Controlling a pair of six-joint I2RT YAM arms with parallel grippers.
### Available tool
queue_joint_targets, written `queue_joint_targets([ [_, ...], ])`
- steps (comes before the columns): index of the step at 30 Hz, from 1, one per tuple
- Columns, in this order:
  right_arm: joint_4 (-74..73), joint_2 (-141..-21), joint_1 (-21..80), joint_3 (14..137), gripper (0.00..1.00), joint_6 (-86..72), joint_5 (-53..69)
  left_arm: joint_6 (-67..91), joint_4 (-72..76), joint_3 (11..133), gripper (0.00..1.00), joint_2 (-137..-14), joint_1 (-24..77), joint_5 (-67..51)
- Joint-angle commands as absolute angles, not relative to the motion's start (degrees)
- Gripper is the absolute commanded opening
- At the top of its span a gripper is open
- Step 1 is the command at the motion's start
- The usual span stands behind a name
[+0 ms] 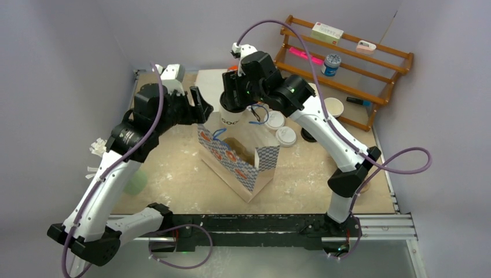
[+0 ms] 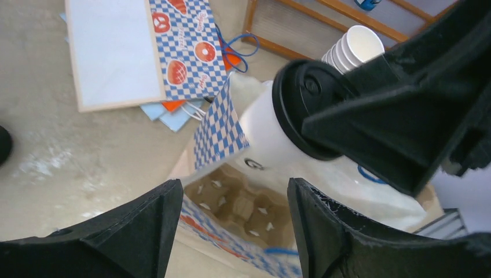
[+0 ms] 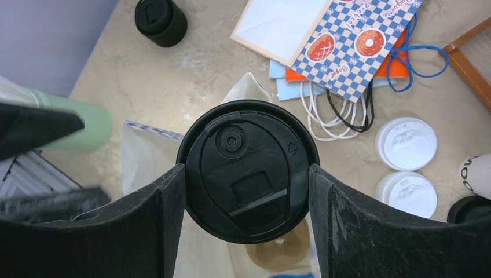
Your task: Pack the takeout coffee
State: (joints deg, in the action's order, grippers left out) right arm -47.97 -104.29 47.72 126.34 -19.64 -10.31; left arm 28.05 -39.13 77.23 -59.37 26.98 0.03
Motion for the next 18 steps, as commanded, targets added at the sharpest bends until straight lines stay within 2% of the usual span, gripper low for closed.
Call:
queue_joint_targets([
  [1,-50.3,-99.0,49.0,125.2,0.28,-18.6,-10.5,15.2,-44.4,85.2,0.7,-64.5,26.7,1.1],
  [7,-51.0,-93.9,51.3,119.1,0.28,-19.5,-11.9,3.7,-42.0,87.4,0.7,-69.1,26.7,-9.0],
  [11,-52.5,-92.5,51.7,119.8,0.28,-19.3,-13.2,-2.8,-41.8,86.1,0.7,-70.2,26.7,-14.4],
  [18,-52.9,-92.0,56.1,123.8,0.29,-16.0,-12.3,-5.3,-41.7,82.2,0.7,-70.8,26.7,-10.7],
])
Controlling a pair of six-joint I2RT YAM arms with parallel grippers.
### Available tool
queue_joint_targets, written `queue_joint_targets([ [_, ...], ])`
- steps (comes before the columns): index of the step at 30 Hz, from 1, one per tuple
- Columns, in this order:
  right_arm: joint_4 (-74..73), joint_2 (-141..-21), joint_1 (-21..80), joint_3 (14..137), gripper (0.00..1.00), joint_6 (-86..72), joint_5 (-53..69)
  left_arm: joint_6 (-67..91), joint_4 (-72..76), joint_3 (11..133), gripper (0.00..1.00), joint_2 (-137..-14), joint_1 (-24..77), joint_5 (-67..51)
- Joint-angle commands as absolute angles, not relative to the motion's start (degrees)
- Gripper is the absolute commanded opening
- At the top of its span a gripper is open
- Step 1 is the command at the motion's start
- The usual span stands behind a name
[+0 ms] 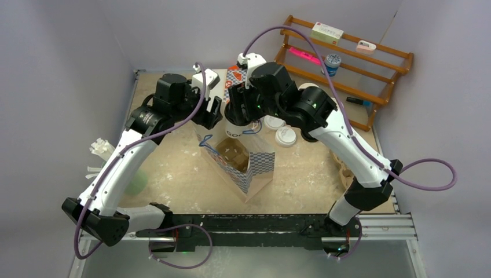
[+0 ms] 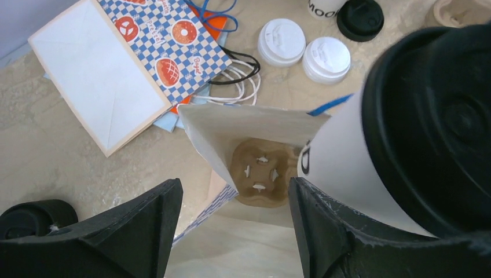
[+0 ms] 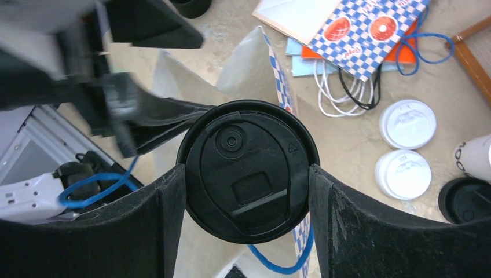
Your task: Pack the takeout coffee
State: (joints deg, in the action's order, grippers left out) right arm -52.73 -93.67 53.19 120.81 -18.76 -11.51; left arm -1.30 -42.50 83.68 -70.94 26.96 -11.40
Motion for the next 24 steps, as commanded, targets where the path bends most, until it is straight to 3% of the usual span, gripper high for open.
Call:
queue_joint_targets([
  [1,-52.6,-92.0,56.8,123.6,0.29,-15.6,-12.4,-5.3,-41.9,82.0,0.69,-71.0,26.7,-10.0],
  [7,-49.3,-90.2,60.8,120.8,0.28,-15.2,-14.3,-2.0,-43.3,81.4,0.66,-72.7,26.7,-4.9],
  [16,-46.8,-84.3,63.3,118.5,0.27,-14.3,-16.7,-2.8,-42.3,79.2,0.67,-73.6,26.7,-9.1],
  [22,-42.8,-81.8,63.6,109.5,0.27,-16.2,-15.3,-3.4,-42.8,79.1,0.54,-75.0,26.7,-5.4],
  [24,-41.0,-81.1,63.8,106.6,0.26,-16.6,-16.0,-3.6,-42.6,79.2,0.44,-75.1,26.7,-3.1],
])
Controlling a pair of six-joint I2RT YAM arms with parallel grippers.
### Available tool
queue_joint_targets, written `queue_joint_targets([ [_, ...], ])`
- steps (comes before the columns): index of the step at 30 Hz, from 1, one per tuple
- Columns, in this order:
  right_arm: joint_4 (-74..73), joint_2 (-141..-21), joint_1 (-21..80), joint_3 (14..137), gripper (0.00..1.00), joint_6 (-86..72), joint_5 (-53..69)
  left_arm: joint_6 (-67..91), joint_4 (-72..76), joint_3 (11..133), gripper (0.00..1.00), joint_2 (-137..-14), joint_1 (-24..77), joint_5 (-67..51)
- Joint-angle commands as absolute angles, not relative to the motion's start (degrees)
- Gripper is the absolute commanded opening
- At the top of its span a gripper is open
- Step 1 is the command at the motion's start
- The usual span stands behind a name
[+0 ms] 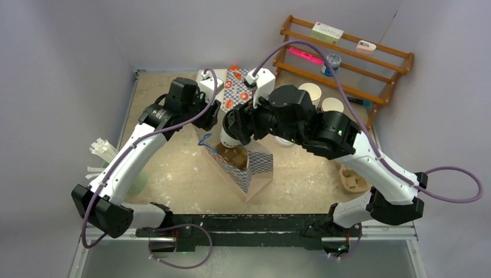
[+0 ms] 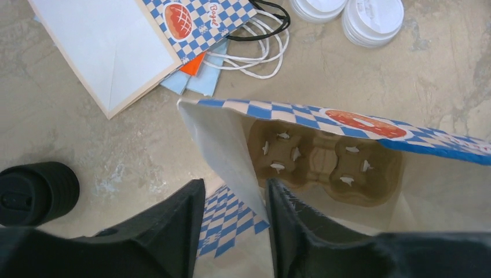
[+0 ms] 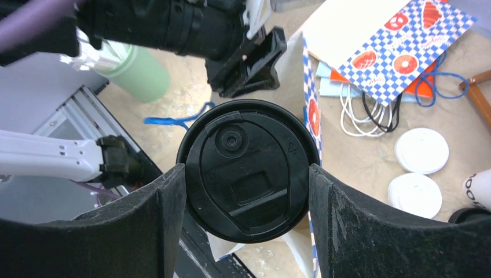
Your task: Pack the takeout coffee
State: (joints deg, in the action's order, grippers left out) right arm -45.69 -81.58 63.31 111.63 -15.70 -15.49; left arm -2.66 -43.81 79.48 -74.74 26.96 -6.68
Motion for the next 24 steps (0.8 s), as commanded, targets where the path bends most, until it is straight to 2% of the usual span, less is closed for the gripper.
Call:
queue_joint_targets([
  [1,-39.8,-80.5,64.0,104.9,0.26,-16.6,-16.4,-3.7,-42.7,79.6,0.36,-75.1,26.7,-2.2],
  [4,-37.0,-79.5,64.5,101.3,0.26,-16.7,-17.7,-3.9,-42.6,80.7,0.2,-75.1,26.7,-1.6],
  [9,-35.5,-79.7,65.6,98.5,0.26,-15.3,-21.4,-2.6,-43.3,82.5,0.01,-75.1,26.7,-0.6],
  [14,-36.2,-80.4,65.8,97.7,0.26,-11.9,-28.6,0.5,-44.3,84.0,0.0,-75.3,26.7,-3.9],
  [19,-27.6,-77.0,66.1,90.2,0.24,-8.5,-23.8,6.0,-43.2,85.3,0.0,-75.1,26.7,-11.3],
  [24,-25.0,-76.3,68.6,87.1,0.24,-7.3,-22.8,9.5,-42.7,86.5,0.0,-74.9,26.6,-15.2],
])
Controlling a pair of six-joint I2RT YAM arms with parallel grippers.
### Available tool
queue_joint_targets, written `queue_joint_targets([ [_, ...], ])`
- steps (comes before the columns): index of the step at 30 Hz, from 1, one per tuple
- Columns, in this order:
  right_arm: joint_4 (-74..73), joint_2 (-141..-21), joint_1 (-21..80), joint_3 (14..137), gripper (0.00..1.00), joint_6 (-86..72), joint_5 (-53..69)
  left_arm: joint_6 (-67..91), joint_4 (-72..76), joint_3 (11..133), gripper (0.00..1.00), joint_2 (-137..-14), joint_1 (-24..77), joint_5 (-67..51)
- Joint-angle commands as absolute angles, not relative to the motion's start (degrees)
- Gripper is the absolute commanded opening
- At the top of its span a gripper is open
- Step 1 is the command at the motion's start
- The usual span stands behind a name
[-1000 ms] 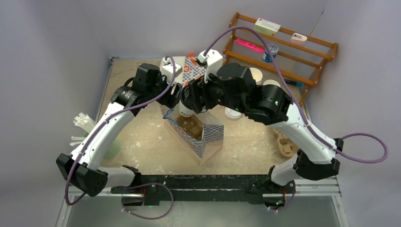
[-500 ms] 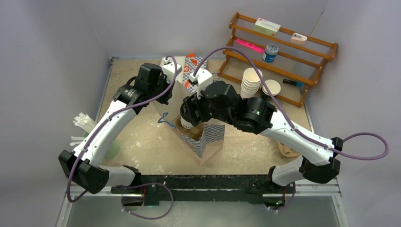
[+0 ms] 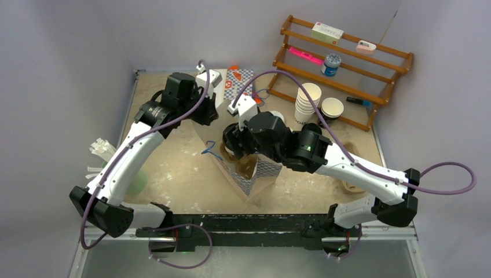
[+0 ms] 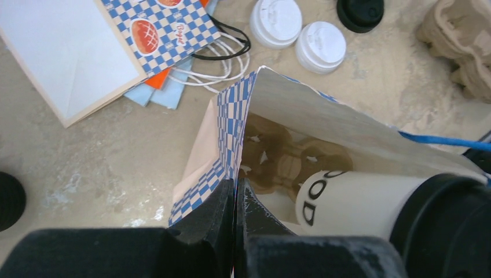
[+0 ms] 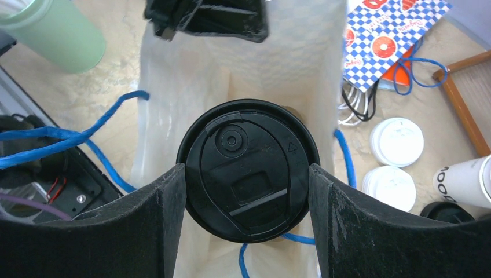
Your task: Pack the takeout coffee
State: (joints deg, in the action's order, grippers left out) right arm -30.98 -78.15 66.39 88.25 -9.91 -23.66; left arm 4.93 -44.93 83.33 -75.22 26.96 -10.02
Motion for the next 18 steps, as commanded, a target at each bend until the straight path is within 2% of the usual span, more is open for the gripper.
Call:
queue_joint_targets([
  [1,-24.7,-76.3,69.4,86.7,0.24,-7.1,-23.4,9.9,-42.6,86.5,0.0,-75.0,26.7,-15.9],
  [9,-29.6,-78.4,74.4,89.7,0.25,-10.2,-30.6,12.6,-42.1,88.4,0.0,-75.7,26.7,-18.2],
  [13,-27.6,-77.8,75.2,85.9,0.24,-13.5,-31.8,13.2,-42.8,92.6,0.0,-77.0,26.7,-19.5],
  [18,-22.3,-78.2,75.2,79.5,0.23,-15.5,-39.0,13.4,-41.5,94.4,0.0,-77.6,26.7,-22.2],
])
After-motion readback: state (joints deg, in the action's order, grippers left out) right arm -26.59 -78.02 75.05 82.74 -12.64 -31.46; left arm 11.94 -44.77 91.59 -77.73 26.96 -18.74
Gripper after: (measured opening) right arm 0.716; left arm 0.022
